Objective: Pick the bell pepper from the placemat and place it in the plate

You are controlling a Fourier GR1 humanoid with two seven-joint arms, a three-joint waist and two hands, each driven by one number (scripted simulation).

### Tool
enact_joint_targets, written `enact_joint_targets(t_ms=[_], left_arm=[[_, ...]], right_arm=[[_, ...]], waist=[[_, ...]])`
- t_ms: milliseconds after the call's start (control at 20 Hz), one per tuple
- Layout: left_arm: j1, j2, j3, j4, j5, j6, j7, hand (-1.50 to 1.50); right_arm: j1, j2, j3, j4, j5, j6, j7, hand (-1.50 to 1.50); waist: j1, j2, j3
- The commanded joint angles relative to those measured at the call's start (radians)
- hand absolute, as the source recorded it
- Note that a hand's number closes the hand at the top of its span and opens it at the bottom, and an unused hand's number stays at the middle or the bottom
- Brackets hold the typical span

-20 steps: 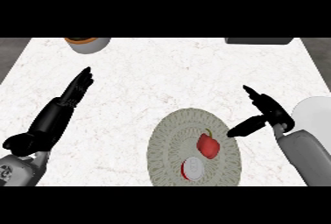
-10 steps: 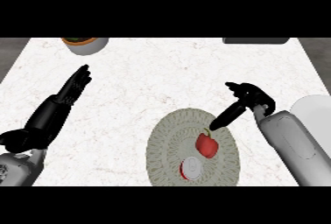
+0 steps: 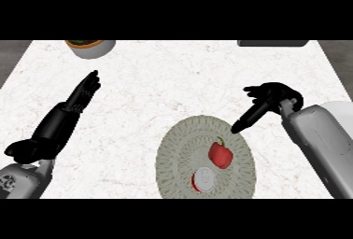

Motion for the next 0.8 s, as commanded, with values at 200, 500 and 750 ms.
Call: enact_joint_targets(t_ms=[200, 500, 750], left_arm=[[-0.009, -0.005, 0.041, -0.017, -0.005, -0.028, 0.028, 0.0], [0.049, -0.022, 0.046, -0.054, -0.047, -0.039, 0.017, 0.0], [0.05, -0.037, 0.069, -0.01, -0.032, -0.079, -0.002, 0.0]], right_arm=[[-0.044, -0.095, -0.026, 0.072, -0.086, 0.104, 0.174, -1.5], [-0.026, -0.023, 0.002, 0.125, -0.1, 0.089, 0.097, -1.5], [0.024, -0.032, 0.051, 0.041, -0.147, 0.118, 0.131, -1.5]], waist=[[-0.002, -0.001, 0.001], [0.002, 0.0, 0.001], [-0.011, -0.003, 0.0]])
